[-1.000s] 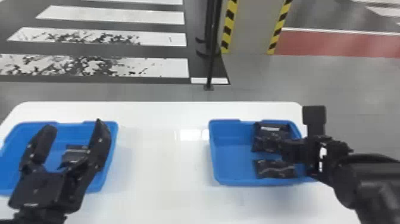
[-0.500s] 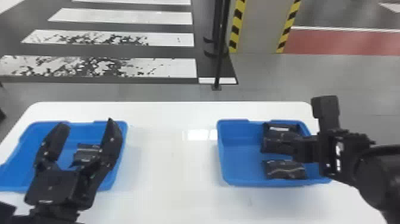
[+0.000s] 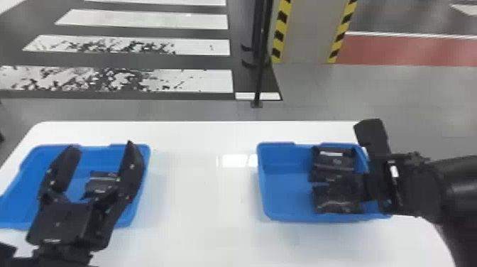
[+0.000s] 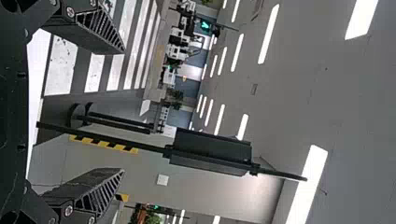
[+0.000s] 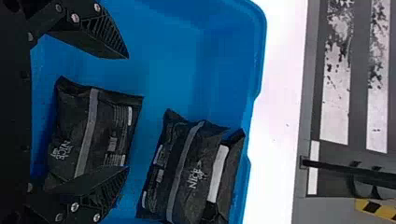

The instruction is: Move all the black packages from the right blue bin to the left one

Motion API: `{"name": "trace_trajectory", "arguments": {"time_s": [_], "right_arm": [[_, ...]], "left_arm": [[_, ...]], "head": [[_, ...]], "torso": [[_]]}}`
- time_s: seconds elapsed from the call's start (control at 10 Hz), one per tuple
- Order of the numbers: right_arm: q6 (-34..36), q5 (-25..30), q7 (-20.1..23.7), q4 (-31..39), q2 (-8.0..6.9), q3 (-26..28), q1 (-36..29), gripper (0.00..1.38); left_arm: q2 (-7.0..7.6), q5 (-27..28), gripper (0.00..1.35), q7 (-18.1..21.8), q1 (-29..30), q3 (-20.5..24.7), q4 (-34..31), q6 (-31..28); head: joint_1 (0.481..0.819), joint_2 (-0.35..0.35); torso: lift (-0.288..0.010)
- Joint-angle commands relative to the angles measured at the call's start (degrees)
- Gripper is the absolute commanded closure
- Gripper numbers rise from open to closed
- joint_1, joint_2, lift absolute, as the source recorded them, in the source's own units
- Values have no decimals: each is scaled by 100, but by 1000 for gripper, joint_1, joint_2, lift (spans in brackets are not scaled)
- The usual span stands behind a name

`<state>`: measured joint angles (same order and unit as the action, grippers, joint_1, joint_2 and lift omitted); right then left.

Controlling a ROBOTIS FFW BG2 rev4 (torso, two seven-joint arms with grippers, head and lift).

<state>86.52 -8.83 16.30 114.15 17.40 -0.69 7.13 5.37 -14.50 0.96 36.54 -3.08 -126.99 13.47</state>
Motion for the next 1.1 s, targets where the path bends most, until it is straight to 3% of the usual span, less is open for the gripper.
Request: {"name": "trace_trajectory", "arguments": {"time_s": [0.0, 0.4, 1.0], "right_arm": [[277, 175, -4, -17, 9, -79, 61, 186], [356, 769, -101, -45, 27, -296, 258, 186], [356, 803, -110, -411, 45, -456, 230, 186]], "left_arm": [[8, 11, 144, 1, 2, 0, 7, 17], [-1, 22, 145, 1, 2, 0, 7, 31], [-1, 45, 145, 1, 2, 0, 36, 73]], "head": [[695, -70], [695, -96], [695, -116]], "torso": [[-132], [-132], [-132]]}}
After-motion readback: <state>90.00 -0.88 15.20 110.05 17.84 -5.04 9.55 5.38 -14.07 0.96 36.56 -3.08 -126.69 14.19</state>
